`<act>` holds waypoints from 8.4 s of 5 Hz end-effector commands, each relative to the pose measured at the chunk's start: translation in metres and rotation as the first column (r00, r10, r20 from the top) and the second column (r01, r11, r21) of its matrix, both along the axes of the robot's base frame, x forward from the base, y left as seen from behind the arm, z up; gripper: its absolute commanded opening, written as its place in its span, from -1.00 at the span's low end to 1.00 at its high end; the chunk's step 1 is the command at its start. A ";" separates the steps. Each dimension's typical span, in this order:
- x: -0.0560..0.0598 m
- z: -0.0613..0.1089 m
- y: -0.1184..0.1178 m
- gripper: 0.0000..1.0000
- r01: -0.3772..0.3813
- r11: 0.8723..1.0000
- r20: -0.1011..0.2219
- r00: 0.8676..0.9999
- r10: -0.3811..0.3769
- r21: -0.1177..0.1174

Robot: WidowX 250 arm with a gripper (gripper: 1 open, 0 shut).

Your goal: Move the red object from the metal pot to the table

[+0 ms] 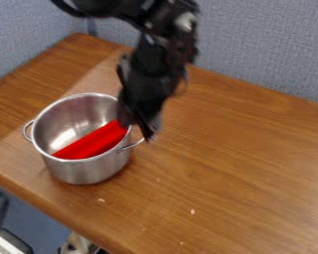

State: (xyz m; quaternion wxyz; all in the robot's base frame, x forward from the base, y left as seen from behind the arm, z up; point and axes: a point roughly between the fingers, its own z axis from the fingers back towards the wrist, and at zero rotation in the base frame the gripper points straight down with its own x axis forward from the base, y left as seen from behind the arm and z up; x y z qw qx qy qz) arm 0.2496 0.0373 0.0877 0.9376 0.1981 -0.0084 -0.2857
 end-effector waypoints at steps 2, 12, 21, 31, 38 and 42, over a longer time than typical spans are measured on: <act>0.036 0.007 0.022 -1.00 -0.072 0.997 0.070 0.995 0.075 -0.042; 0.114 -0.046 -0.030 -1.00 0.050 0.988 0.232 0.973 -0.015 -0.145; 0.096 -0.052 -0.023 1.00 -0.051 0.965 0.159 0.983 0.094 -0.256; 0.068 -0.037 -0.021 1.00 -0.162 0.920 0.102 0.972 0.211 -0.357; -0.002 0.049 0.009 1.00 -0.353 0.877 0.141 0.899 0.415 -0.326; -0.031 -0.002 0.038 1.00 -0.451 0.823 0.075 0.861 0.503 -0.345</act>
